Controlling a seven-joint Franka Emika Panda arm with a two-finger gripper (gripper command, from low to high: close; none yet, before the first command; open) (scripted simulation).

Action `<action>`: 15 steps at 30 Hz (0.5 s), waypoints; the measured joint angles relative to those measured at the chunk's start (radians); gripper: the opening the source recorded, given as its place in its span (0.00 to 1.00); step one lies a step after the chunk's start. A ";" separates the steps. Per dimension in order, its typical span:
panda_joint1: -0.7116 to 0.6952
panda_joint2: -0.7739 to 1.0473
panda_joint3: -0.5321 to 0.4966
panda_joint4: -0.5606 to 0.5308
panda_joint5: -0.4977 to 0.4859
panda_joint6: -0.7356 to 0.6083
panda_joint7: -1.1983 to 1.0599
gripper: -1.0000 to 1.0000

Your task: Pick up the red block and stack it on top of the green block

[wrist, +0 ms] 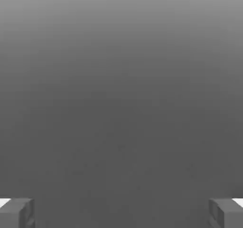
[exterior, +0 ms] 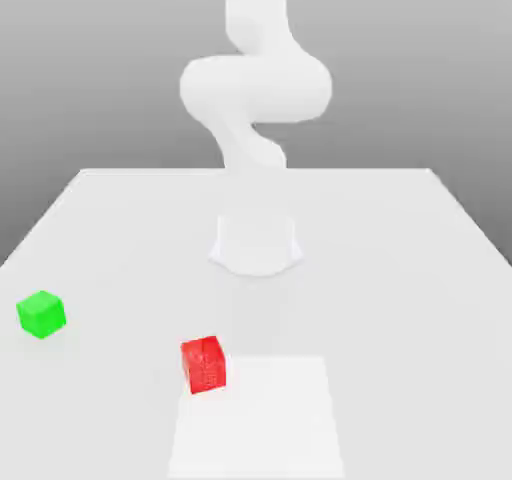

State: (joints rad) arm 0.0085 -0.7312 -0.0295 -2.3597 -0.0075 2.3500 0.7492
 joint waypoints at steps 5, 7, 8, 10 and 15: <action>0.016 0.167 -0.068 -0.137 -0.015 0.118 -0.123 0.50; 0.019 0.232 -0.092 -0.191 -0.018 0.164 -0.173 0.50; 0.021 0.266 -0.104 -0.219 -0.020 0.188 -0.198 0.50; 0.025 0.334 -0.129 -0.274 -0.025 0.235 -0.249 0.50; 0.030 0.523 -0.191 -0.421 -0.037 0.366 -0.388 0.50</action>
State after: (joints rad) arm 0.0381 -0.2084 -0.2202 -2.7809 -0.0449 2.7158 0.3616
